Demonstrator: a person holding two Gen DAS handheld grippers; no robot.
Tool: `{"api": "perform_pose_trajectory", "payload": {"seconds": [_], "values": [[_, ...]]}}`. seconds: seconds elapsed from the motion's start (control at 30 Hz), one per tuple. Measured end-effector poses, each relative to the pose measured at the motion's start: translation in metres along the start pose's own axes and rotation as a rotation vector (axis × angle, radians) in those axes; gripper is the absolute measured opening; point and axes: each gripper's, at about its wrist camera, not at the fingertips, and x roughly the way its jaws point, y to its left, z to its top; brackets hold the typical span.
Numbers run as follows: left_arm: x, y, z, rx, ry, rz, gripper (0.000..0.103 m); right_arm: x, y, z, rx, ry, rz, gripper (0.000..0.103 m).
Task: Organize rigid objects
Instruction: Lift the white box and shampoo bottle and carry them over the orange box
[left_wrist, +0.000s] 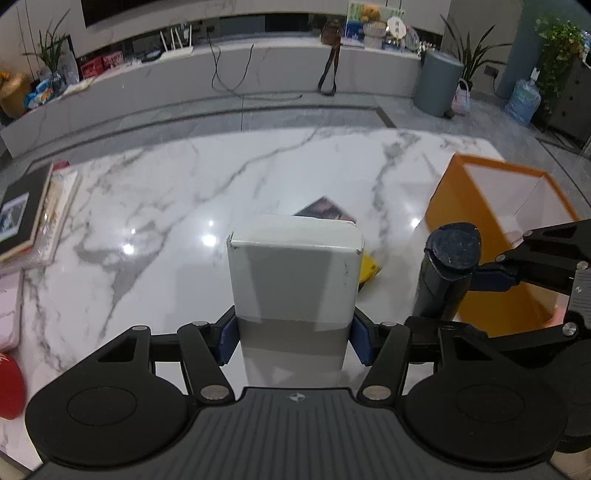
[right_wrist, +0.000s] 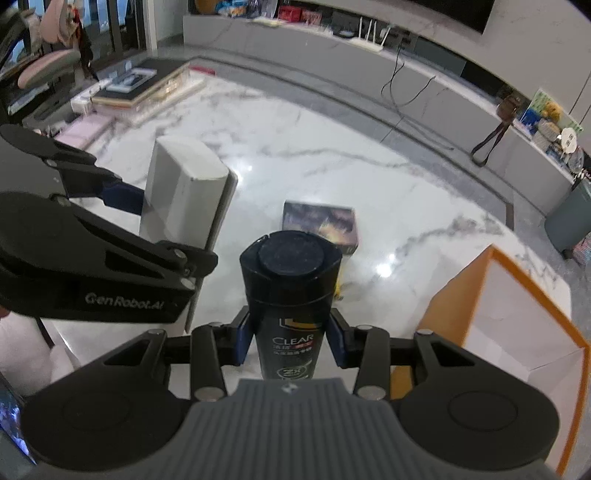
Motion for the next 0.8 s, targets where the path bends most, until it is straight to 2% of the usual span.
{"api": "perform_pose_trajectory", "payload": {"seconds": [0.37,0.8], "values": [[-0.051,-0.04,0.025,0.044,-0.116,-0.037,0.069,-0.071,-0.022,-0.003,0.015,-0.113,-0.07,0.042],[-0.051,-0.113,0.042,0.154,-0.143,-0.158,0.069,-0.105,-0.08,-0.044,0.087,-0.08,-0.193,0.042]]}}
